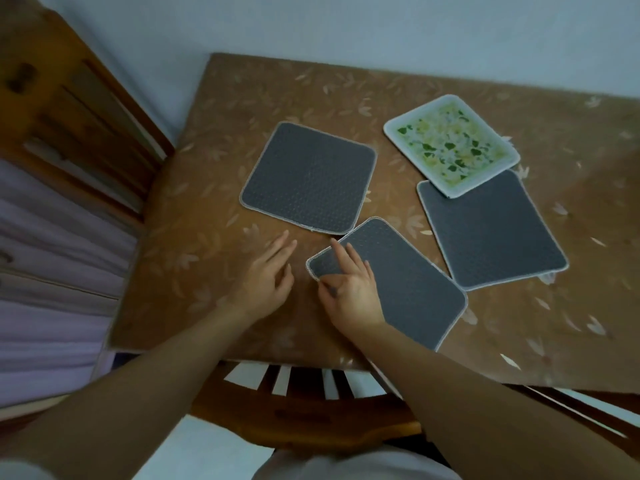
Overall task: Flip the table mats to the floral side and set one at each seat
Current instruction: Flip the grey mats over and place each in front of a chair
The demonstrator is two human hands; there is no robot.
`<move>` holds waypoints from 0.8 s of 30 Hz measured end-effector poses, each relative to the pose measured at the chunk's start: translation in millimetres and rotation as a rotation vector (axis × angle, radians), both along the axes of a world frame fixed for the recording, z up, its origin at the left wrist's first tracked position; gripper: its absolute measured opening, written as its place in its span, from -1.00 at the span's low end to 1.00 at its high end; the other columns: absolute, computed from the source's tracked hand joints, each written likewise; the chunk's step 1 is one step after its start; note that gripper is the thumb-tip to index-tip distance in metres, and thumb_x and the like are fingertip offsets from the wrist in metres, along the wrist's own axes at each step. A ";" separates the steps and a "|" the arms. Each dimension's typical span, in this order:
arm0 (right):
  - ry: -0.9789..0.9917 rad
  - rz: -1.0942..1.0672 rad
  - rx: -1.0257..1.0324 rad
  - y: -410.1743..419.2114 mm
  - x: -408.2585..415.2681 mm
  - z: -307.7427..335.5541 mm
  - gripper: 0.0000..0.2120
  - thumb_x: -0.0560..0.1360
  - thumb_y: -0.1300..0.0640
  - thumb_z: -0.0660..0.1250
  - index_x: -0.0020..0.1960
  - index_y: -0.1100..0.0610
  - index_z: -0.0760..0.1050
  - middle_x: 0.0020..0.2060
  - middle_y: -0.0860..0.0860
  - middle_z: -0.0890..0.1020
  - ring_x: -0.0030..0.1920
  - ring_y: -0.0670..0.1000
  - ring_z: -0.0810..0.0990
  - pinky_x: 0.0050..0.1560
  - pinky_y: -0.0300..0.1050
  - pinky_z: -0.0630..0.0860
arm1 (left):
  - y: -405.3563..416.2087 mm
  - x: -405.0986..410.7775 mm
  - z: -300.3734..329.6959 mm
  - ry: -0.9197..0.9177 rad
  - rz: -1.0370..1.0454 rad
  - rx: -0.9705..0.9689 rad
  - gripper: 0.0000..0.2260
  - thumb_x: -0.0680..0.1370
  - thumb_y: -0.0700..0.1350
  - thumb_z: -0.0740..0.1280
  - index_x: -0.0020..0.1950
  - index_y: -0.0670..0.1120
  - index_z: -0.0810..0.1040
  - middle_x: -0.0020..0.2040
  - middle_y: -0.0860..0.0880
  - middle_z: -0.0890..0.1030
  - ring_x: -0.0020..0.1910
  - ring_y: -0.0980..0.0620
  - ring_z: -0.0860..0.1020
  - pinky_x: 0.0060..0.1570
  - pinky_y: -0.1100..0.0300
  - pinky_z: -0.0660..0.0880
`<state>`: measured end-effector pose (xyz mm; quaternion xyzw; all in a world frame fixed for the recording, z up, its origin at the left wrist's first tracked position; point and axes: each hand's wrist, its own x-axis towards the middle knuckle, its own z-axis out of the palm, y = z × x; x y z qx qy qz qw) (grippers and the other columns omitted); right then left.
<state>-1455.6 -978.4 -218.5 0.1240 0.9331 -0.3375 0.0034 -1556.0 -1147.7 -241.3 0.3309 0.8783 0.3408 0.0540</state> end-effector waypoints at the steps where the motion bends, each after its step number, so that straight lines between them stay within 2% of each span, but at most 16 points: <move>1: 0.018 0.012 -0.027 -6.4 -6.3 6.0 -0.85 0.57 0.16 0.41 -0.09 0.14 0.76 0.62 0.10 0.29 0.63 0.24 0.14 0.54 0.42 0.10 | -4.5 -2.7 4.5 0.009 0.012 0.002 -0.56 0.58 -0.31 0.35 0.47 -0.24 0.47 0.55 -0.19 0.37 0.55 -0.15 0.30 0.50 -0.07 0.27; 4: 0.066 0.023 -0.125 -27.5 -25.4 26.5 -0.86 0.56 0.19 0.43 -0.11 0.15 0.76 0.61 0.12 0.29 0.63 0.25 0.14 0.52 0.43 0.13 | -15.8 -11.5 18.8 0.015 0.073 0.032 -0.55 0.58 -0.34 0.32 0.49 -0.23 0.46 0.57 -0.17 0.35 0.56 -0.11 0.27 0.50 0.07 0.22; 7: 0.099 0.007 -0.249 -49.5 -40.3 48.6 -0.84 0.55 0.20 0.42 -0.13 0.15 0.77 0.62 0.10 0.27 0.64 0.19 0.12 0.54 0.28 0.19 | -29.0 -24.2 33.7 0.058 0.163 0.088 -0.57 0.58 -0.40 0.29 0.46 -0.27 0.47 0.53 -0.22 0.39 0.51 -0.09 0.36 0.47 0.21 0.24; 9: 0.121 -0.008 -0.358 -64.0 -46.3 65.5 -0.84 0.56 0.19 0.42 -0.12 0.14 0.77 0.63 0.08 0.24 0.64 0.13 0.11 0.57 0.18 0.19 | -39.6 -34.8 42.1 0.083 0.218 0.128 -0.58 0.59 -0.40 0.29 0.46 -0.28 0.47 0.53 -0.23 0.39 0.50 -0.08 0.37 0.47 0.19 0.27; 12: 0.190 -0.038 -0.549 -77.3 -54.8 91.0 -0.86 0.57 0.17 0.43 -0.01 0.11 0.78 0.63 0.02 0.25 0.64 0.03 0.12 0.58 0.13 0.19 | -53.8 -49.8 52.6 0.115 0.277 0.167 -0.59 0.60 -0.40 0.30 0.46 -0.28 0.47 0.51 -0.24 0.41 0.49 -0.11 0.40 0.47 0.07 0.33; 15: 0.240 -0.109 -0.644 -67.1 -64.0 111.7 -0.87 0.57 0.13 0.45 -0.04 0.12 0.79 0.55 0.02 0.42 0.61 -0.18 0.13 0.53 0.00 0.29 | -57.1 -62.5 64.5 0.161 0.281 0.182 -0.61 0.62 -0.31 0.23 0.46 -0.25 0.48 0.50 -0.19 0.44 0.48 -0.07 0.41 0.47 0.05 0.34; 16: 0.257 -0.142 -0.674 -57.8 -65.9 116.5 -0.85 0.56 0.11 0.47 -0.10 0.12 0.78 0.46 -0.07 0.54 0.58 -0.26 0.13 0.50 -0.13 0.32 | -54.6 -66.3 68.5 0.178 0.278 0.182 -0.60 0.61 -0.29 0.21 0.46 -0.25 0.49 0.50 -0.17 0.44 0.48 -0.06 0.42 0.47 0.06 0.34; 17: 0.274 -0.174 -0.710 -45.9 -66.6 120.1 -0.83 0.55 0.09 0.47 -0.15 0.11 0.78 0.32 -0.30 0.61 0.54 -0.32 0.15 0.44 -0.27 0.33 | -50.7 -69.6 71.9 0.193 0.272 0.178 -0.60 0.61 -0.27 0.20 0.45 -0.25 0.50 0.49 -0.17 0.45 0.48 -0.06 0.42 0.47 0.07 0.33; 18: 0.289 -0.199 -0.729 -32.9 -66.6 122.3 -0.82 0.54 0.08 0.48 -0.19 0.10 0.77 0.12 -0.54 0.60 0.51 -0.35 0.16 0.39 -0.34 0.33 | -45.5 -72.4 74.8 0.201 0.261 0.170 -0.60 0.61 -0.27 0.19 0.45 -0.25 0.50 0.49 -0.18 0.45 0.48 -0.06 0.42 0.48 0.08 0.32; 19: 0.300 -0.213 -0.725 -19.6 -65.9 122.5 -0.82 0.54 0.08 0.48 -0.21 0.08 0.77 0.02 -0.64 0.55 0.49 -0.35 0.17 0.38 -0.31 0.32 | -39.0 -74.4 77.4 0.200 0.243 0.156 -0.61 0.62 -0.28 0.20 0.45 -0.25 0.50 0.50 -0.19 0.45 0.48 -0.06 0.42 0.48 0.10 0.31; 20: 0.305 -0.223 -0.703 -7.1 -64.4 121.3 -0.84 0.54 0.08 0.48 -0.19 0.06 0.77 0.07 -0.57 0.58 0.51 -0.32 0.17 0.41 -0.23 0.31 | -31.5 -75.2 79.5 0.195 0.222 0.138 -0.61 0.62 -0.29 0.20 0.45 -0.24 0.49 0.50 -0.19 0.45 0.49 -0.06 0.41 0.49 0.13 0.29; 21: 0.298 -0.232 -0.662 4.1 -62.4 119.4 -0.87 0.54 0.08 0.49 -0.15 0.04 0.78 0.27 -0.39 0.58 0.55 -0.26 0.17 0.45 -0.13 0.30 | -23.2 -75.1 81.2 0.188 0.199 0.117 -0.61 0.63 -0.30 0.21 0.46 -0.23 0.49 0.51 -0.18 0.44 0.49 -0.05 0.40 0.49 0.16 0.28; 22: 0.279 -0.240 -0.610 14.0 -59.6 118.1 -0.89 0.54 0.07 0.49 -0.10 0.02 0.79 0.44 -0.16 0.52 0.59 -0.19 0.16 0.50 -0.05 0.27 | -14.3 -73.9 82.5 0.180 0.176 0.096 -0.61 0.63 -0.30 0.22 0.47 -0.22 0.48 0.51 -0.18 0.44 0.50 -0.05 0.39 0.49 0.17 0.26; 23: 0.263 -0.243 -0.568 22.9 -56.6 116.5 -0.90 0.55 0.07 0.49 -0.06 0.00 0.79 0.55 -0.02 0.42 0.61 -0.12 0.14 0.54 -0.01 0.23 | -5.0 -71.9 83.8 0.173 0.151 0.075 -0.61 0.64 -0.29 0.22 0.48 -0.22 0.48 0.52 -0.18 0.43 0.50 -0.06 0.39 0.50 0.13 0.27; 24: 0.262 -0.243 -0.538 31.4 -52.7 114.2 -0.91 0.55 0.06 0.48 -0.04 -0.02 0.78 0.60 0.03 0.34 0.63 -0.06 0.14 0.55 0.00 0.18 | 4.0 -69.5 84.9 0.165 0.129 0.055 -0.60 0.64 -0.26 0.21 0.48 -0.21 0.47 0.52 -0.18 0.43 0.50 -0.08 0.39 0.50 0.07 0.28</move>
